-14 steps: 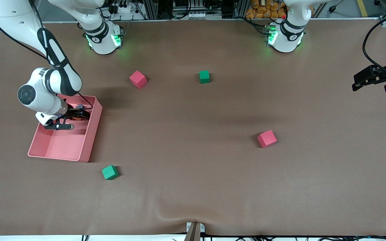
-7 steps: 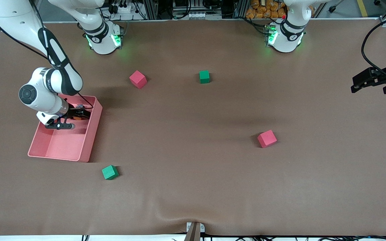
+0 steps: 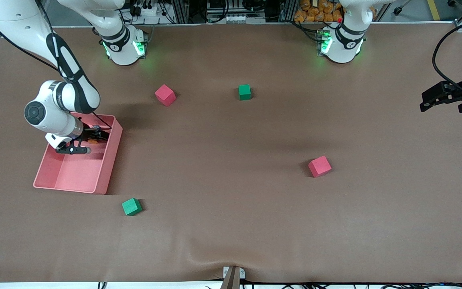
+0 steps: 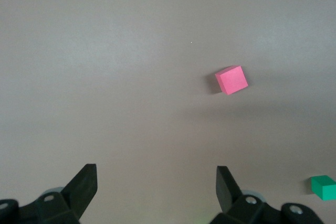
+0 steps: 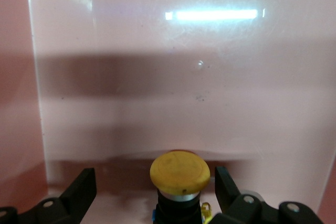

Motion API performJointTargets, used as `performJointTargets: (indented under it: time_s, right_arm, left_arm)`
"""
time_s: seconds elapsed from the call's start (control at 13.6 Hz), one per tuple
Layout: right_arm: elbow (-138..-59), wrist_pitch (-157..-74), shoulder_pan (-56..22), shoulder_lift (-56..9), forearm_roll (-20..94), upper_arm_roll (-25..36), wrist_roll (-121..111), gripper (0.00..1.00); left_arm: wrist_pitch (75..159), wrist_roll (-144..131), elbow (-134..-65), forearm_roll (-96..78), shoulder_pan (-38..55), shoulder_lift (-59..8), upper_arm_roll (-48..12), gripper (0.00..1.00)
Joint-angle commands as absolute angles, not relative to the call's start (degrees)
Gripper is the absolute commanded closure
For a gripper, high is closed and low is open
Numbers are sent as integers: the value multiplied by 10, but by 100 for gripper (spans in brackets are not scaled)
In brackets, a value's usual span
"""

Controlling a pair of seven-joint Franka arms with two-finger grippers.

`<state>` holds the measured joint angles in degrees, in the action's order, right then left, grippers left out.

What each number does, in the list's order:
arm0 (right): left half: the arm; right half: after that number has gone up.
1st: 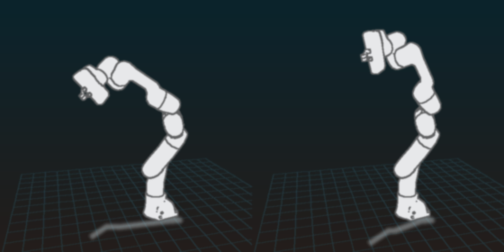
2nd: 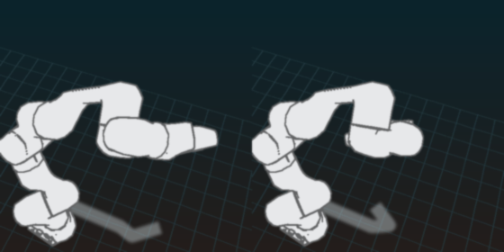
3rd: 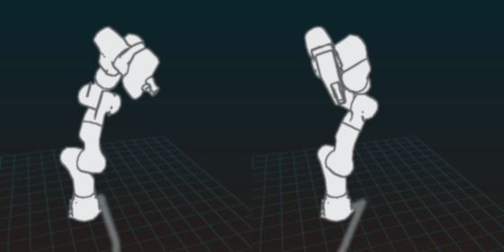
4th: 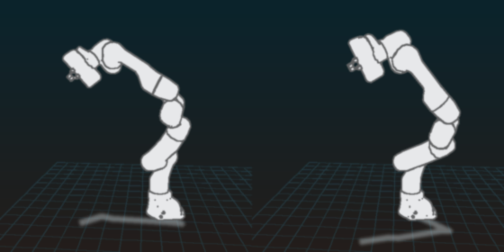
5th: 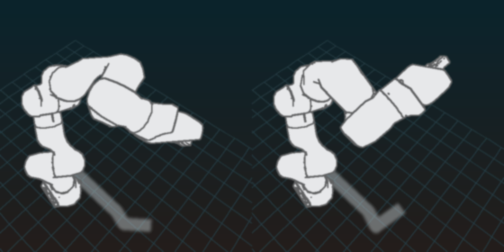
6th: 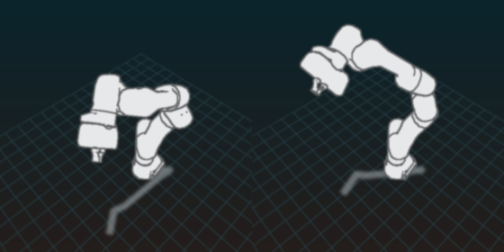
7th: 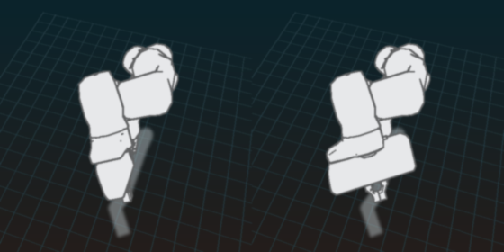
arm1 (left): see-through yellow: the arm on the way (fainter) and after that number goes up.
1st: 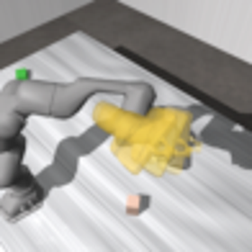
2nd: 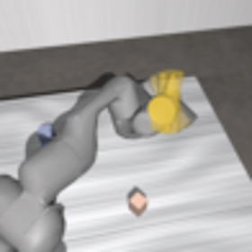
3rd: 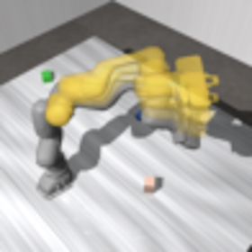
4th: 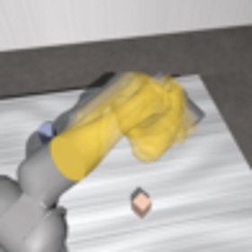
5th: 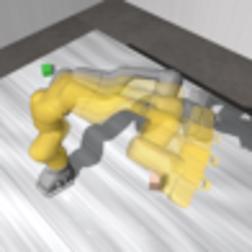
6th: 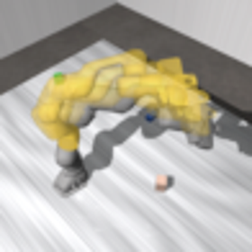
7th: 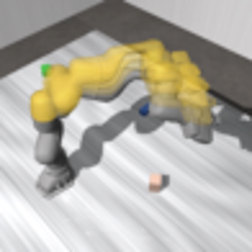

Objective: Place and upright button with both arms
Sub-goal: 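Lower the right gripper around the button body and close it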

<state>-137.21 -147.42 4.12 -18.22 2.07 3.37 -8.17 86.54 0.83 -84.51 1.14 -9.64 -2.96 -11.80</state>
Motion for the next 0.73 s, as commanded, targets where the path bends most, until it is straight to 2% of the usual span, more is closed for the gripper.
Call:
performJointTargets:
  time_s: [0.0,0.15,0.66]
  right_arm:
    - [-1387,-1442,49,-154,23,28,-79,0]
    - [-1386,-1410,49,-142,23,27,-79,0]
    - [-1387,-1388,52,-145,23,27,-85,0]
  left_arm:
    - [867,11,-844,4,-98,-27,-119,0]
    - [866,11,-844,4,-98,-26,-119,0]
    - [870,11,-843,4,-98,-28,-119,0]
